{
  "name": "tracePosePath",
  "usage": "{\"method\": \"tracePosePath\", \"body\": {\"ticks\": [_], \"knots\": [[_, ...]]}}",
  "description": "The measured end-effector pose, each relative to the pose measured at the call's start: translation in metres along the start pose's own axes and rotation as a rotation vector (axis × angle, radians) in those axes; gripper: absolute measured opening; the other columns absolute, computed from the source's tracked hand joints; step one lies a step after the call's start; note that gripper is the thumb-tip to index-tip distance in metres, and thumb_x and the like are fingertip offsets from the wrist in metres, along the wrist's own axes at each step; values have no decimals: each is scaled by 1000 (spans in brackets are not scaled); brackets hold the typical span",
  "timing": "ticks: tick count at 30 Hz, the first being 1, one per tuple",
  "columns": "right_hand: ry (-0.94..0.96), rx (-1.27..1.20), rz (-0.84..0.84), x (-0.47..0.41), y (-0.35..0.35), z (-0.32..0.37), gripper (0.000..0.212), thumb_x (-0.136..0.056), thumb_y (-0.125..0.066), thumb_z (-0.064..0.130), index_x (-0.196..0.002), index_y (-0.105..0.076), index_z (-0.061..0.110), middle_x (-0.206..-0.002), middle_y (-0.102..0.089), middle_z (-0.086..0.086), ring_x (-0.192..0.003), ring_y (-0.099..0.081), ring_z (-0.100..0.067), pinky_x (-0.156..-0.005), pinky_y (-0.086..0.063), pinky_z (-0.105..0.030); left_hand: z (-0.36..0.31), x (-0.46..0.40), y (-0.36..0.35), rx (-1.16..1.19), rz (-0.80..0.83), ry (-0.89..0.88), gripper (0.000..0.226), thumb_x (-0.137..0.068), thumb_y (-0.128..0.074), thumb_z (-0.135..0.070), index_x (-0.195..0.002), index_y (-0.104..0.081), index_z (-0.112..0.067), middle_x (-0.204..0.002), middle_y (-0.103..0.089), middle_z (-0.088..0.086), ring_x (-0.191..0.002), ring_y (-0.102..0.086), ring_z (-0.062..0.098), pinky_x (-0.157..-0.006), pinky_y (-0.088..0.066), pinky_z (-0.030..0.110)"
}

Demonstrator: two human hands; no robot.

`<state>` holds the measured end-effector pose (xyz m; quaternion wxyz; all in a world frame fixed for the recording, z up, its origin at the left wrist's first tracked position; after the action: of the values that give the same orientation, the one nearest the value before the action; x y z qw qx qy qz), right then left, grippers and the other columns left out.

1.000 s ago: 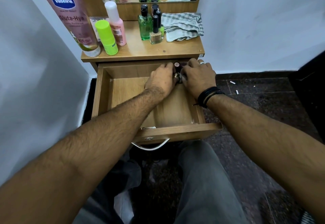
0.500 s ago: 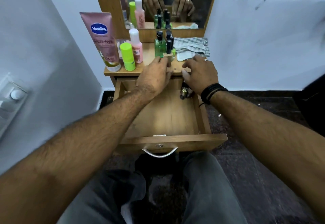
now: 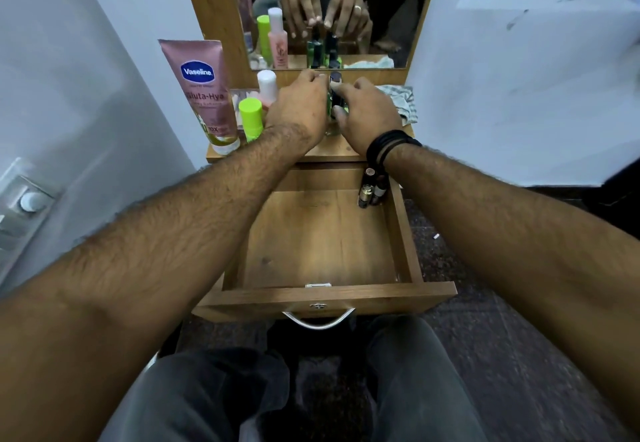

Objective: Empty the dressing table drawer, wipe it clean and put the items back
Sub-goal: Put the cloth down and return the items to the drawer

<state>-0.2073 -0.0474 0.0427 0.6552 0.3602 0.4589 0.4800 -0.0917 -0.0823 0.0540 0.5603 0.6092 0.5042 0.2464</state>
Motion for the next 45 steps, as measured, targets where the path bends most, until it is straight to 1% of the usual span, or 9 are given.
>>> {"method": "tracePosePath", "body": {"ticks": [3,7,13,17,21,33,36,40,45], "knots": [[5,5,-8,-2,-3,0,41,-101,-51,34,-141,-55,27,-130,-54,-5,-113,-58,-31,-96,-51,-47,2,-3,-4,-14,23,7,47,-93,-58,-12,-140,-51,-17,-147,-44,2,-119,-58,35,-93,-52,49],[14,-5,-42,-3,-3,0,35,-100,-55,32,-134,-58,22,-129,-55,-5,-111,-59,-28,-95,-52,-46,2,-6,2,13,-9,-13,47,-94,-57,-8,-139,-49,-18,-138,-46,7,-112,-60,38,-86,-52,49],[30,-65,-88,-4,0,3,18,-98,-57,22,-115,-61,16,-116,-62,-6,-105,-60,-26,-91,-50,-44,1,-10,6,-29,-22,20,27,-97,-54,-10,-123,-61,-17,-136,-46,8,-108,-60,36,-87,-53,48],[33,-85,-110,-4,2,3,17,-98,-59,20,-113,-63,15,-113,-66,-5,-104,-60,-23,-90,-49,-39,1,-11,8,-13,-30,16,24,-97,-57,-11,-120,-60,-17,-124,-61,9,-110,-60,32,-88,-53,46],[34,-104,-119,-4,3,2,17,-98,-60,20,-113,-64,14,-114,-67,-5,-106,-60,-23,-91,-48,-37,2,-9,9,-25,-23,30,22,-96,-57,-13,-117,-57,-19,-111,-66,12,-103,-61,35,-76,-50,43],[27,-153,-122,16,26,4,17,-96,-64,18,-110,-69,12,-114,-70,-6,-108,-61,-24,-93,-49,-37,3,16,24,21,-19,30,26,-95,-60,-23,-121,-55,-18,-114,-67,8,-106,-62,32,-83,-55,49],[4,-178,-83,32,40,2,14,-92,-68,19,-105,-72,13,-108,-73,-5,-103,-64,-24,-91,-51,-38,2,32,33,27,7,34,27,-95,-63,-29,-120,-57,-21,-114,-67,7,-107,-62,31,-84,-55,48],[-15,-143,39,59,46,-7,8,-88,-73,20,-94,-74,16,-99,-74,-3,-96,-65,-20,-80,-47,-28,-6,56,33,48,76,4,26,-92,-67,-29,-116,-60,-21,-114,-68,7,-105,-63,30,-87,-55,45],[-57,-47,173,85,31,-24,8,-86,-74,15,-93,-74,15,-98,-74,-4,-97,-65,-22,-74,-41,-25,-22,83,6,76,191,-21,25,-91,-68,-32,-114,-60,-25,-114,-69,4,-105,-64,27,-88,-54,41]]}}
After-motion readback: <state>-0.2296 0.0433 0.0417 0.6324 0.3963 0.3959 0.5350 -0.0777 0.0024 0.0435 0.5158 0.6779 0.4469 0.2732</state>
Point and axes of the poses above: each hand's wrist, its own x-axis away from the middle knuckle, its own y-axis out of the back of the hand, z = x × y, the point moved 3 cm from there along -x, towards the middle knuckle
